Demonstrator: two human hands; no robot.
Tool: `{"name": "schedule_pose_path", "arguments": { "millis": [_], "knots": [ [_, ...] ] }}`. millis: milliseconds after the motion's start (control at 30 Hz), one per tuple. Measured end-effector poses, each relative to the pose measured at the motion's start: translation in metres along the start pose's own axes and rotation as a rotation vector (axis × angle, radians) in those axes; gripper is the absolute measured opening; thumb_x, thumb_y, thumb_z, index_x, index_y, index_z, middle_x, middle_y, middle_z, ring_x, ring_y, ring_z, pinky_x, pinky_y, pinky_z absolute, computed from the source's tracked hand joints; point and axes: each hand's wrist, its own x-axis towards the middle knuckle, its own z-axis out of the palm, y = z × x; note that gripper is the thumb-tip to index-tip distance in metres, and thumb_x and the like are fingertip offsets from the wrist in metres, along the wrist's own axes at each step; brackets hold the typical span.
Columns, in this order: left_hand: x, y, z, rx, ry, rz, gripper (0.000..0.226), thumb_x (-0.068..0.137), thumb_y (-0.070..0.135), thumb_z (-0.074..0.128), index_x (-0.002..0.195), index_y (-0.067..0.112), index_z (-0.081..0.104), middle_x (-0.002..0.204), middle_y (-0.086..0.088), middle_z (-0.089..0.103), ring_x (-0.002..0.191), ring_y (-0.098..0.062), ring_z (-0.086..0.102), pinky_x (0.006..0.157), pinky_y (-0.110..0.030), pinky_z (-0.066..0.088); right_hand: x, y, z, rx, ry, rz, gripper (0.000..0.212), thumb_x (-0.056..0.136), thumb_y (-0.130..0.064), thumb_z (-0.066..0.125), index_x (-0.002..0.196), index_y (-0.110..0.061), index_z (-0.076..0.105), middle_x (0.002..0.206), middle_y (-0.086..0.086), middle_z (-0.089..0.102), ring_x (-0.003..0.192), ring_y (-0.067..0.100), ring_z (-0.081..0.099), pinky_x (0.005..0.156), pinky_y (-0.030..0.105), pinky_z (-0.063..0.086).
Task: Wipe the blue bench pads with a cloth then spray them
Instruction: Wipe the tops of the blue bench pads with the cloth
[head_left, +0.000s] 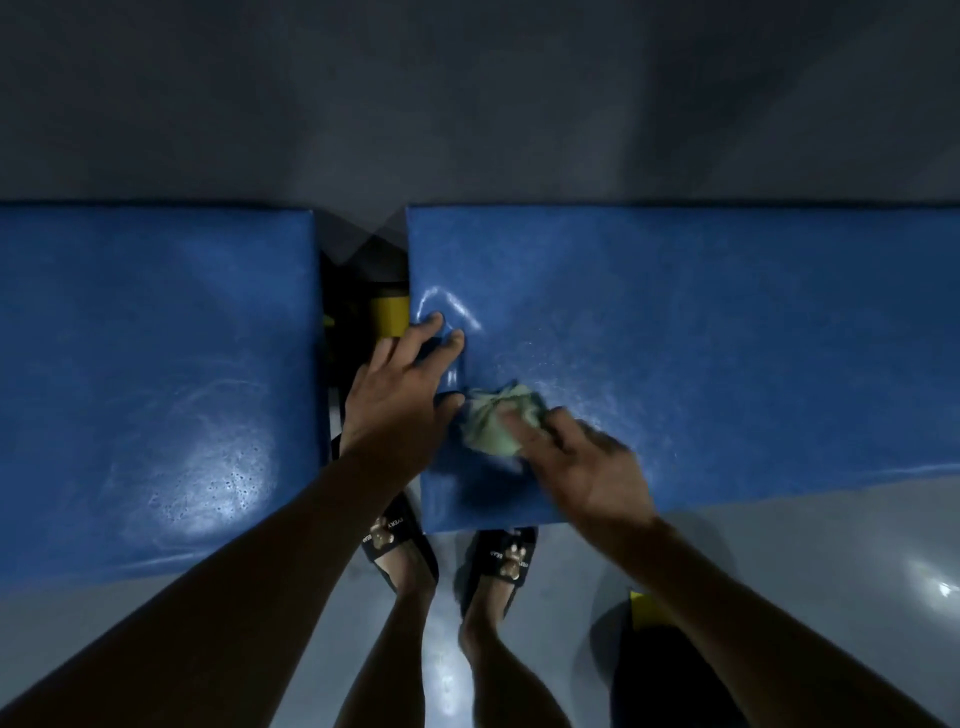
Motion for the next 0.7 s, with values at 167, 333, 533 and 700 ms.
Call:
{"name": "schedule_pose_path", "arguments": {
  "millis": [167, 333, 533, 700],
  "knots": [
    [0.001, 0.007, 0.003, 0.039, -0.002, -0.039, 0.069, 0.086, 0.033, 0.071, 0.148, 0.028, 0.042, 0.158, 0.006, 0.031, 0.131, -0.026, 0.037, 0.104, -0.048, 0.043, -0.011, 0.07, -0.01, 0.087, 0.166, 0.771, 0.05, 0.1, -0.037, 0.046, 0.15, -0.037, 0.041, 0.11, 0.008, 0.048, 0.066, 0.035, 0.056, 0.057, 0.034, 0.039],
    [0.0, 0.013, 0.005, 0.088, 0.028, -0.057, 0.068, 0.083, 0.032, 0.072, 0.145, 0.025, 0.047, 0.155, 0.005, 0.035, 0.126, -0.029, 0.041, 0.1, -0.049, 0.045, 0.002, -0.046, 0.016, 0.204, 0.158, 0.605, 0.05, 0.099, -0.029, 0.048, 0.149, -0.027, 0.045, 0.118, 0.012, 0.055, 0.074, 0.027, 0.06, 0.057, 0.031, 0.044],
    [-0.003, 0.015, 0.004, 0.121, 0.004, -0.051, 0.068, 0.085, 0.033, 0.07, 0.148, 0.025, 0.044, 0.158, 0.003, 0.033, 0.13, -0.032, 0.041, 0.101, -0.051, 0.043, -0.054, 0.003, -0.003, 0.102, -0.048, 0.107, 0.058, 0.087, -0.021, 0.066, 0.141, -0.034, 0.053, 0.111, 0.003, 0.06, 0.074, 0.022, 0.063, 0.056, 0.029, 0.051],
    [-0.006, 0.015, 0.011, 0.117, 0.038, -0.056, 0.066, 0.088, 0.033, 0.066, 0.149, 0.023, 0.043, 0.158, 0.0, 0.032, 0.127, -0.035, 0.043, 0.098, -0.051, 0.043, -0.103, 0.102, -0.021, 0.072, 0.078, 0.781, 0.051, 0.102, -0.033, 0.047, 0.152, -0.032, 0.038, 0.115, 0.014, 0.046, 0.066, 0.041, 0.057, 0.059, 0.039, 0.045]
  ]
}}
